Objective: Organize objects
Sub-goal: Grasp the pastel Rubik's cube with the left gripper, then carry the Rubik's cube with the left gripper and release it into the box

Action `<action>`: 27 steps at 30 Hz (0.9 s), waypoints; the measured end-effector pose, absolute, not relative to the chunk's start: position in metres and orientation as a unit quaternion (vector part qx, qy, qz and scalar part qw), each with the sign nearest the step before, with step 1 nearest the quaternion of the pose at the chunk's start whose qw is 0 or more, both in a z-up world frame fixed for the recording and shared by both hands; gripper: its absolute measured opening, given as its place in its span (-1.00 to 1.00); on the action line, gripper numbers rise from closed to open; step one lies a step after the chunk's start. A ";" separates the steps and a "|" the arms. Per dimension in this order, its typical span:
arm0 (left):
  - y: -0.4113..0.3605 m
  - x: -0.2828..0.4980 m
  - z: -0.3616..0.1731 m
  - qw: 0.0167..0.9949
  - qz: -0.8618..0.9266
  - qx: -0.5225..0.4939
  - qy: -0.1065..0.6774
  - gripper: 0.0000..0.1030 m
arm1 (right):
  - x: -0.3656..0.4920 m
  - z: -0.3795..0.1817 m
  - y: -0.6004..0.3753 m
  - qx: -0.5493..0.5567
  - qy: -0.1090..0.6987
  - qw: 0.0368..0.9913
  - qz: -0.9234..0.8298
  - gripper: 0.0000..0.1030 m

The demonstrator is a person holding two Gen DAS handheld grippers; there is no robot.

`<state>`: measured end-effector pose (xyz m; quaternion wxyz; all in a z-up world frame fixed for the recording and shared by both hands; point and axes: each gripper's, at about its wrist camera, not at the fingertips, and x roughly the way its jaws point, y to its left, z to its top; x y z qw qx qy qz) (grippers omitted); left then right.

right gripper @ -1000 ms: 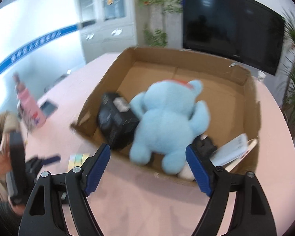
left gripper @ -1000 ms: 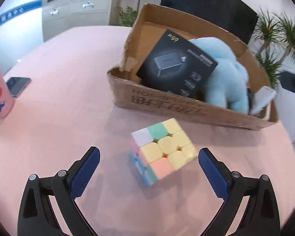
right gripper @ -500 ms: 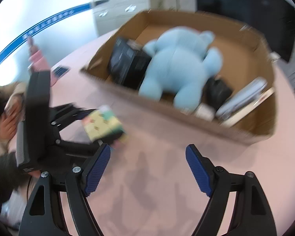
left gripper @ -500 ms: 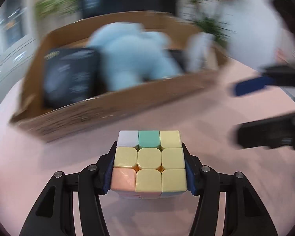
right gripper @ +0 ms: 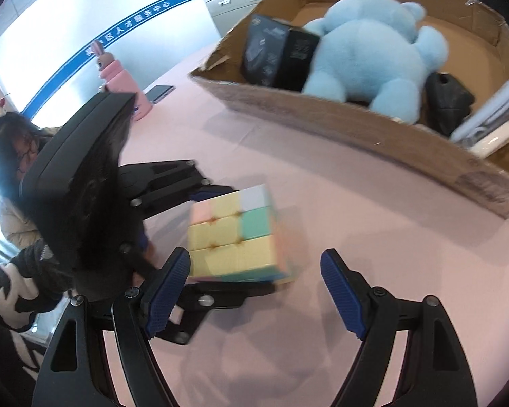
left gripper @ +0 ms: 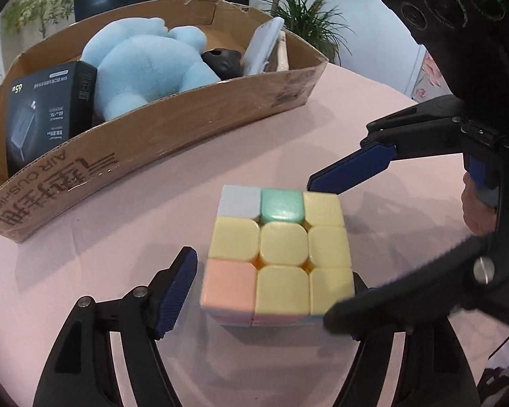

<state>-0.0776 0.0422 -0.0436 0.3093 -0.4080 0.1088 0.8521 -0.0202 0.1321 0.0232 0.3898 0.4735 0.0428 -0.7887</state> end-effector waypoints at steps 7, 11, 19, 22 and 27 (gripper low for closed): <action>0.054 -0.067 -0.042 0.306 0.851 -0.393 0.164 0.44 | -0.013 0.004 0.114 0.475 0.109 0.356 -0.797 0.16; 0.044 -0.075 -0.043 0.311 0.848 -0.410 0.131 0.19 | -0.018 0.005 0.118 0.471 0.110 0.332 -0.810 0.15; 0.045 -0.070 -0.042 0.305 0.849 -0.409 0.135 0.26 | -0.025 -0.002 0.119 0.477 0.089 0.332 -0.809 0.17; 0.046 -0.071 -0.042 0.309 0.848 -0.408 0.135 0.20 | -0.023 -0.001 0.115 0.476 0.093 0.325 -0.812 0.15; 0.047 -0.071 -0.041 0.308 0.849 -0.407 0.136 0.13 | -0.022 0.000 0.116 0.471 0.097 0.321 -0.816 0.15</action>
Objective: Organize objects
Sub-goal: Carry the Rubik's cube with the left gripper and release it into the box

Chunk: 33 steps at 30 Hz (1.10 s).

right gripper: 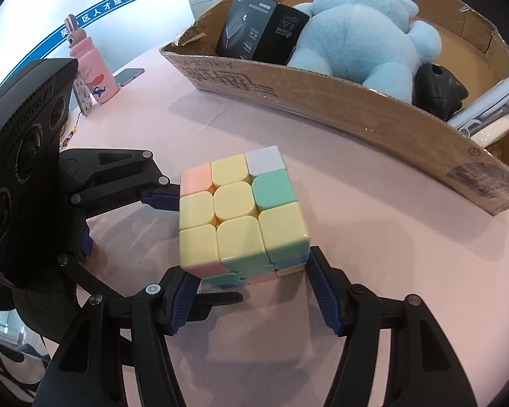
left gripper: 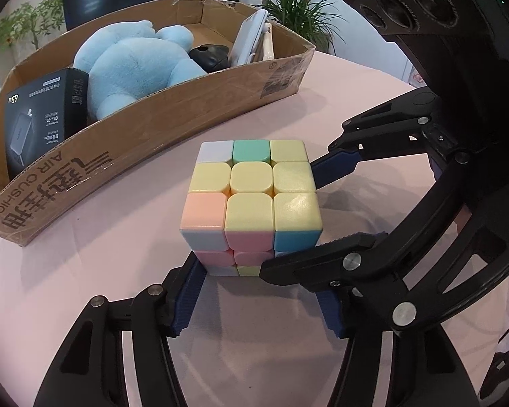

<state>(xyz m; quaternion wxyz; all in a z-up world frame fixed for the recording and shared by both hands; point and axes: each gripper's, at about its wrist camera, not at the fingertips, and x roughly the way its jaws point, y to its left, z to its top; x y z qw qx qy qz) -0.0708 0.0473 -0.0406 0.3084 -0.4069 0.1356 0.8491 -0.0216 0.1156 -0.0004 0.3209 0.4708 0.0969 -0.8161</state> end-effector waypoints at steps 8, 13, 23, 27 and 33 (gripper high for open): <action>0.045 -0.070 -0.039 0.307 0.851 -0.406 0.127 0.10 | -0.022 0.003 0.119 0.468 0.094 0.320 -0.819 0.15; 0.042 -0.068 -0.037 0.306 0.855 -0.403 0.117 0.09 | -0.022 0.004 0.122 0.466 0.085 0.321 -0.820 0.14; 0.041 -0.067 -0.034 0.290 0.863 -0.399 0.110 0.11 | -0.023 0.007 0.126 0.466 0.066 0.327 -0.819 0.13; 0.038 -0.067 -0.031 0.291 0.869 -0.388 0.101 0.10 | -0.022 0.009 0.128 0.459 0.059 0.329 -0.823 0.13; 0.038 -0.066 -0.020 0.289 0.876 -0.374 0.092 0.10 | -0.020 0.019 0.131 0.447 0.054 0.326 -0.831 0.13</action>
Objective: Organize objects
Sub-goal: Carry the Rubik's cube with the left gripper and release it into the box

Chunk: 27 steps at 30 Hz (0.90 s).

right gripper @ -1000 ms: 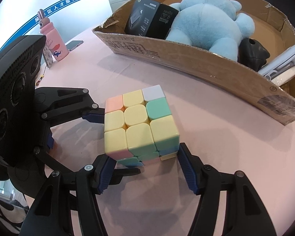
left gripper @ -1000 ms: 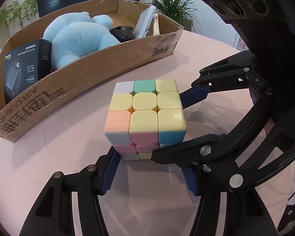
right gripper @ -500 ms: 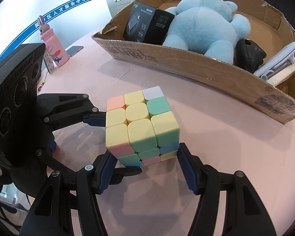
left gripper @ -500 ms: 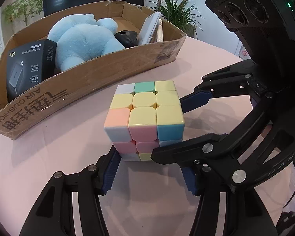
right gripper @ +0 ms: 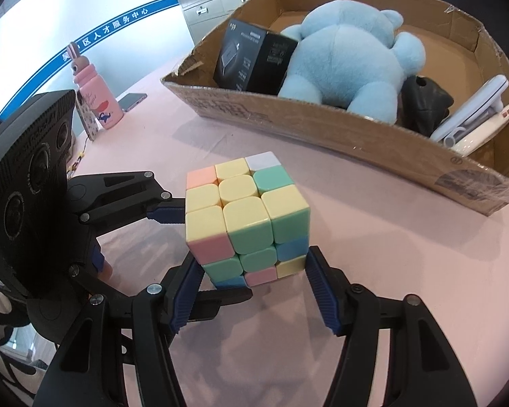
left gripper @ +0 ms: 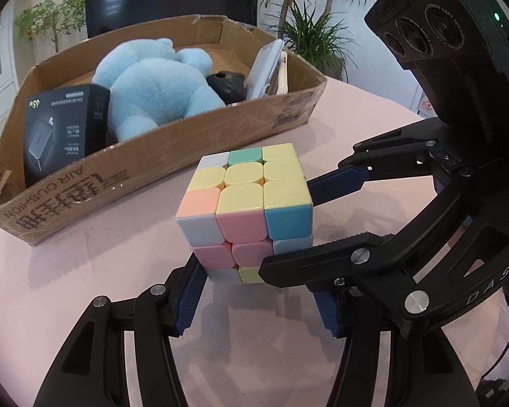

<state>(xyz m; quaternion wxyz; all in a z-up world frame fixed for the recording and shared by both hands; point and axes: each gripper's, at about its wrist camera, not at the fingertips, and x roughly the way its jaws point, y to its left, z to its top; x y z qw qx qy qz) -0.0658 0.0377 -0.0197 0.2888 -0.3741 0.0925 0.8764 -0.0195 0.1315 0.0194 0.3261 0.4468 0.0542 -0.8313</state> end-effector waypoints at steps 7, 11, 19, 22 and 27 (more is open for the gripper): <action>0.039 -0.060 0.020 0.287 0.890 -0.342 0.088 0.10 | -0.009 0.056 0.138 0.410 0.048 0.323 -0.852 0.13; 0.048 -0.058 0.044 0.295 0.892 -0.325 0.105 0.10 | -0.003 0.081 0.148 0.393 0.047 0.312 -0.864 0.13; 0.063 -0.066 0.083 0.315 0.891 -0.304 0.121 0.11 | -0.006 0.120 0.164 0.375 0.045 0.278 -0.883 0.13; 0.070 -0.073 0.093 0.318 0.892 -0.296 0.128 0.11 | -0.010 0.129 0.171 0.369 0.042 0.269 -0.888 0.13; 0.081 -0.095 0.107 0.322 0.891 -0.290 0.132 0.11 | -0.022 0.142 0.181 0.360 0.039 0.252 -0.897 0.13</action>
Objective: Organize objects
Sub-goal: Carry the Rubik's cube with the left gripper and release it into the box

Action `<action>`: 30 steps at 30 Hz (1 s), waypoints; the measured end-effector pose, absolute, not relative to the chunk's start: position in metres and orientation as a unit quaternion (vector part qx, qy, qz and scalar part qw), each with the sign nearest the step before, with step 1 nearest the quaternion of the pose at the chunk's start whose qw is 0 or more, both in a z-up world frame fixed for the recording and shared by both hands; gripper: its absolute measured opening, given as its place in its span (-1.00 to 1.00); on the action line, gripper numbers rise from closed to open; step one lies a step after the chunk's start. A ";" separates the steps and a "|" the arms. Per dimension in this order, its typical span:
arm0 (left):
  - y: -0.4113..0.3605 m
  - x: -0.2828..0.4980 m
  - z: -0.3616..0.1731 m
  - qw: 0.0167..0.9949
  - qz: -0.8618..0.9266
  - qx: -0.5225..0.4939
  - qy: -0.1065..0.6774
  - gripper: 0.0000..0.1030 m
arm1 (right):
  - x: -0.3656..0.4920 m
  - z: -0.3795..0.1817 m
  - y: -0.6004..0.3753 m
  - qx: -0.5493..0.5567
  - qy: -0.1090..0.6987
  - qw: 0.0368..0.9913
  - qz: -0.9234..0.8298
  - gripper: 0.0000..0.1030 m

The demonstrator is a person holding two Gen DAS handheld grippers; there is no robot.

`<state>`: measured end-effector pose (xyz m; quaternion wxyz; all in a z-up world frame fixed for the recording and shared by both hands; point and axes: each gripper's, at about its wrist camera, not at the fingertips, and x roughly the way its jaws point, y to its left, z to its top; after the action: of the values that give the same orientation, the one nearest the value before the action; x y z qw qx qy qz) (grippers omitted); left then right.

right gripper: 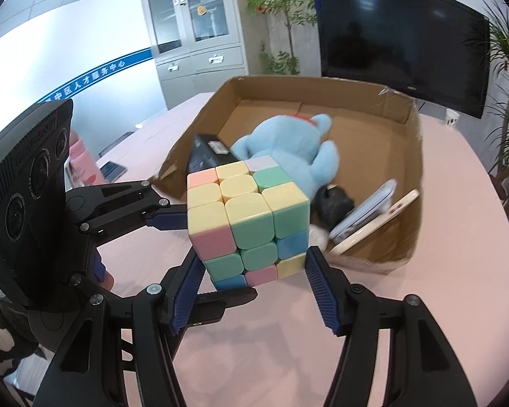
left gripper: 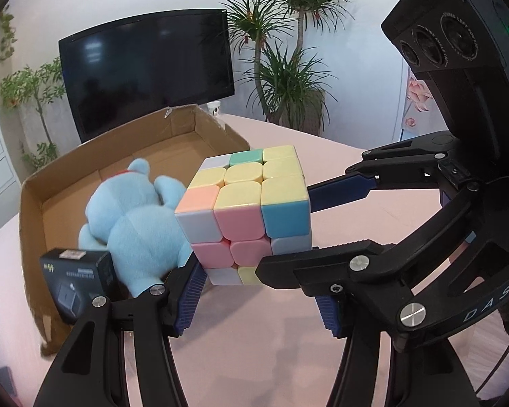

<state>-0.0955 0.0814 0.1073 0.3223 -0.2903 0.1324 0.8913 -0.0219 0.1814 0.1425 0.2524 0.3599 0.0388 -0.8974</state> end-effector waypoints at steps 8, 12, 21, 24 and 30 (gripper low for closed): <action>0.097 -0.151 0.134 0.326 0.890 -0.285 0.144 0.11 | -0.066 0.169 0.191 0.350 0.043 0.223 -0.909 0.12; 0.105 -0.190 0.138 0.325 0.885 -0.301 0.142 0.11 | -0.096 0.175 0.194 0.358 0.037 0.207 -0.910 0.05; 0.128 -0.265 0.105 0.302 0.874 -0.359 0.125 0.07 | -0.161 0.154 0.203 0.394 0.012 0.188 -0.900 -0.09; 0.123 -0.266 0.088 0.296 0.875 -0.368 0.108 0.07 | -0.169 0.137 0.208 0.410 -0.003 0.182 -0.894 -0.09; 0.111 -0.229 0.089 0.284 0.883 -0.360 0.096 0.27 | -0.154 0.132 0.211 0.404 -0.005 0.166 -0.899 0.06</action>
<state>-0.2290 0.1106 0.0895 0.2838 -0.3604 0.0961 0.8834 -0.1537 0.2106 0.1317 0.1663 0.4041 -0.0053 -0.8995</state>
